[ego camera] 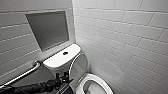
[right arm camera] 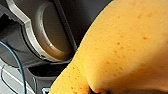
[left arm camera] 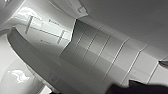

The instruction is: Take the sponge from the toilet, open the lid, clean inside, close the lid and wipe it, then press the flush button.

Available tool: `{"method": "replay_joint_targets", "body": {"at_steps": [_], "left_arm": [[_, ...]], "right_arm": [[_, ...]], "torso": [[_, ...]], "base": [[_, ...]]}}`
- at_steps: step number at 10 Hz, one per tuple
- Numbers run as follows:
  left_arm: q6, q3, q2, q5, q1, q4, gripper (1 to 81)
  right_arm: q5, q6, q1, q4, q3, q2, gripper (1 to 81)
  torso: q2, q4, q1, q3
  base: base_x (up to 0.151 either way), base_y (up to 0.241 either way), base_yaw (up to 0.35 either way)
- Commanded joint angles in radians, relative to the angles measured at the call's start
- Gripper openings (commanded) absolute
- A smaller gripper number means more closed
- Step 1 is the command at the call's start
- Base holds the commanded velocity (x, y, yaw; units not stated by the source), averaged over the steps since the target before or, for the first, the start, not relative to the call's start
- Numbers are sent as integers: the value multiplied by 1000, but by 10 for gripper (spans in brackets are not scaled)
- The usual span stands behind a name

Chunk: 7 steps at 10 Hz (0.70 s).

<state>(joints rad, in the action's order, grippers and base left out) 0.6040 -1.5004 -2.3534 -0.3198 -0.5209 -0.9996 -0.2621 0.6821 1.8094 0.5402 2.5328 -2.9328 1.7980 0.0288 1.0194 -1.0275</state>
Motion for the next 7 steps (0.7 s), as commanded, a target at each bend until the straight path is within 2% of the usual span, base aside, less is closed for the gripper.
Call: {"method": "replay_joint_targets", "body": {"at_steps": [1, 5, 7], "left_arm": [[-35, -4, 87, 28, 120, 72, 811], [-33, 23, 132, 28, 69, 90, 811], [-35, 101, 158, 24, 45, 140, 811]], "right_arm": [[47, -1, 20, 15, -17, -1, 10], [46, -3, 22, 15, -19, 1, 10], [44, -1, 19, 15, -19, 4, 10]], "torso": [[0, 0, 0, 0], [0, -1, 0, 0], [0, -1, 0, 0]], "base": [[0, 0, 0], [0, 0, 0], [0, 0, 0]]}}
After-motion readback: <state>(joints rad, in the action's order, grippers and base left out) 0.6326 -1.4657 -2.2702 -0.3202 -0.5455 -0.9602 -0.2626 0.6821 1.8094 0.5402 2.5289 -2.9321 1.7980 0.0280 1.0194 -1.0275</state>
